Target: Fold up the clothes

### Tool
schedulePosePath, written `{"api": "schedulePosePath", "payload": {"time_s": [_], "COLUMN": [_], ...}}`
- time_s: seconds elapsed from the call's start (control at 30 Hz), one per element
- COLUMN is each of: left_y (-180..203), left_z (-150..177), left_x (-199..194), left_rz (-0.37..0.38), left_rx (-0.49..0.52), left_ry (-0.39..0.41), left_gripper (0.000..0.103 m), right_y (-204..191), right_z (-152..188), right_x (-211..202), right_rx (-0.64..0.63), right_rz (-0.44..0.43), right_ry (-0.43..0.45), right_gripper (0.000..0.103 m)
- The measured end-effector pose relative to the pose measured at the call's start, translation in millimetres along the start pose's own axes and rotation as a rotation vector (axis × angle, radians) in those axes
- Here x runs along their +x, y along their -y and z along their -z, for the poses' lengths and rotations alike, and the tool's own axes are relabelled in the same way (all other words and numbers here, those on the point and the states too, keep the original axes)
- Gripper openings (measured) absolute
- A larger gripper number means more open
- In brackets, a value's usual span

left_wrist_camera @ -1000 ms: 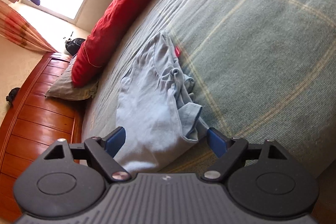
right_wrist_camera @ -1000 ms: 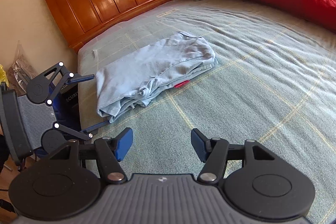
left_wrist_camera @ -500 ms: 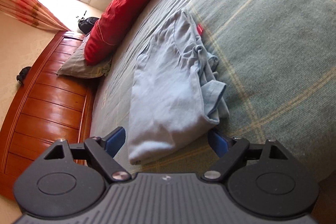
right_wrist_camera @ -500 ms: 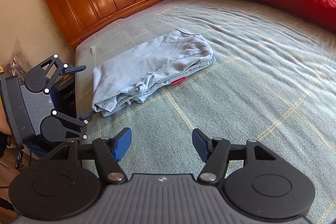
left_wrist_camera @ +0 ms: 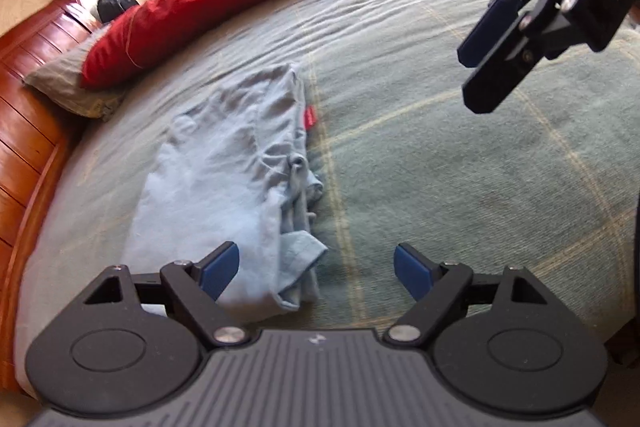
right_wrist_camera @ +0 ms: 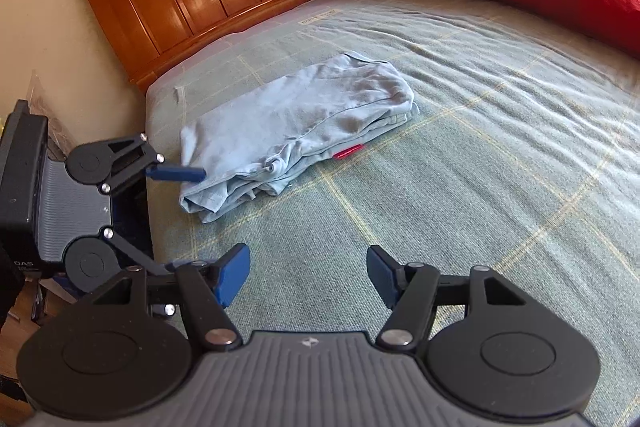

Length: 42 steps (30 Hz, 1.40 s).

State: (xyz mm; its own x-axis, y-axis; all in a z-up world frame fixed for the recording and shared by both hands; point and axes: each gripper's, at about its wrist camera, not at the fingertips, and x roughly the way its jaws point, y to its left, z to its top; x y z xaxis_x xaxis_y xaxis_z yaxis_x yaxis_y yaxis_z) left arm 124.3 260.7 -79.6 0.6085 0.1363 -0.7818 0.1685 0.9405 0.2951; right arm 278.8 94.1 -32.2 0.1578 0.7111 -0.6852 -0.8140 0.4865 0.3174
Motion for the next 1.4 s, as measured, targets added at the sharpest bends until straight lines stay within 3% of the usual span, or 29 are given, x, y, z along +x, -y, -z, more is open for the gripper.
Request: {"api": "schedulePosePath", "payload": {"time_s": [0.07,0.17,0.23,0.33,0.5,0.6,0.73,0.9,1.1,1.23,1.33,1.4], "left_y": [0,-2,-9,-28,-54,-54,-49,-68,-75,-60,-72,-81], "left_z": [3,-2,-10,-23,-32,-25,-18,-23,-29,-26,-28,-34], "left_x": [-4,-14,-18,-5,35,38,16,13,49,32,22,26], "left_rz": [0.120,0.118,0.078,0.070,0.187,0.268,0.357,0.268,0.347,0.345,0.356,0.298], "left_rx": [-0.057,-0.050,-0.047,-0.080,-0.216,-0.281,-0.203,-0.291,-0.399,-0.277,-0.306,-0.340], "left_ry": [0.002,0.051,0.094,0.137,0.106,0.098,0.117,0.205,0.142,0.139,0.184,0.200], "left_gripper": [0.084,0.085,0.085,0.084,0.082,0.078,0.078,0.080,0.079,0.080,0.083,0.083], "right_y": [2,5,6,7,8,10,15,17,9,10,13,13], "right_z": [1,3,3,3,3,4,6,6,4,3,3,3], "right_x": [0,0,-1,-4,-7,-7,-5,-1,-5,-8,-8,-7], "right_rx": [0.001,0.004,0.008,0.015,0.019,0.023,0.028,0.056,0.025,0.013,0.027,0.037], "right_rz": [0.006,0.014,0.019,0.021,0.034,0.038,0.048,0.043,0.052,0.072,0.074,0.071], "right_ry": [-0.005,-0.013,-0.009,0.002,0.005,0.000,-0.013,-0.010,-0.011,-0.010,-0.007,-0.002], "right_gripper": [0.069,0.069,0.069,0.069,0.069,0.069,0.069,0.069,0.069,0.070,0.070,0.070]}}
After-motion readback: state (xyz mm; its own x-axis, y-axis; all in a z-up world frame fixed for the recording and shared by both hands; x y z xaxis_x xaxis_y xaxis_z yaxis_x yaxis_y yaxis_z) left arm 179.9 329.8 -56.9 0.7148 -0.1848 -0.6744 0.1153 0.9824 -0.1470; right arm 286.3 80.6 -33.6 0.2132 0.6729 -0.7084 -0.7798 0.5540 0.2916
